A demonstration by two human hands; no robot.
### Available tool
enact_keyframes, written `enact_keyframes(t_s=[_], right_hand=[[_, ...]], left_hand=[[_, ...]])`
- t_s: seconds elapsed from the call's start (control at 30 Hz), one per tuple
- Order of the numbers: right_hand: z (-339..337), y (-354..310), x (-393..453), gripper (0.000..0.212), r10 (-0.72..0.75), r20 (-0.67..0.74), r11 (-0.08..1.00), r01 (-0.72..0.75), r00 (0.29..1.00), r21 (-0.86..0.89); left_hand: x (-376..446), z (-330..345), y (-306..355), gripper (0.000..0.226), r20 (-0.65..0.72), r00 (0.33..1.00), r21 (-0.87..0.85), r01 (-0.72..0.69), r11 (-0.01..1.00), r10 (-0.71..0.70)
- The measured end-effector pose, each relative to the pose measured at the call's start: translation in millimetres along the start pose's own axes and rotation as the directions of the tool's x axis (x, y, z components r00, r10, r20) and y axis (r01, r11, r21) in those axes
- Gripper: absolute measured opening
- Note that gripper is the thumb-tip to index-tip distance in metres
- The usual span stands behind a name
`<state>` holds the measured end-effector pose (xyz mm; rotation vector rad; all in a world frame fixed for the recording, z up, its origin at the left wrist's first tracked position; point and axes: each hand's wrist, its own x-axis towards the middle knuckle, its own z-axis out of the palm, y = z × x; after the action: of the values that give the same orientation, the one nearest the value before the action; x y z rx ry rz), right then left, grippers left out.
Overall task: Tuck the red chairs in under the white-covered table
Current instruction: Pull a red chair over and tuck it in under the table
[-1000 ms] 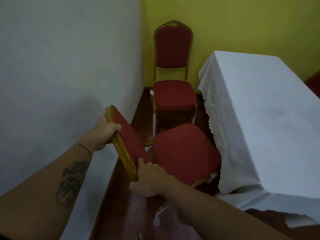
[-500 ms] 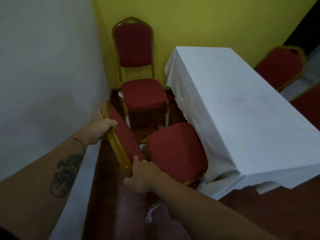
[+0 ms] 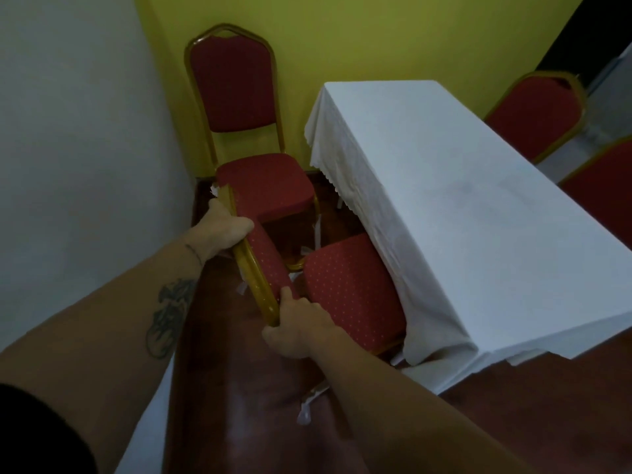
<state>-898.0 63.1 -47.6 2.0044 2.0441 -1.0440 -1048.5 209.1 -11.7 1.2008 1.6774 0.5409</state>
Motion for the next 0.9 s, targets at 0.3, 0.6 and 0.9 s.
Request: enact_keyframes(t_s=[0.3,0.6,0.9], right_hand=[[-22.1,22.9,18.3,0.088,0.075,-0.086,0.997,-0.075,0.993,0.007],[-41.5,44.6,42.5,0.088,0.12,-0.128,0.992,-0.113,0.985,0.056],[-50.0,52.3,48.0,0.092,0.108,-0.062,0.989,-0.101,0.992,0.109]], left_hand=[[-4.1,47.1,5.7,0.076,-0.045,0.987,-0.18,-0.159,0.971,0.154],[22.7,64.8,38.5,0.107,0.048,0.991,-0.072,-0.125,0.99,0.128],[23.0,71.8,57.0,0.102,0.061,0.992,0.12,-0.118,0.986,0.112]])
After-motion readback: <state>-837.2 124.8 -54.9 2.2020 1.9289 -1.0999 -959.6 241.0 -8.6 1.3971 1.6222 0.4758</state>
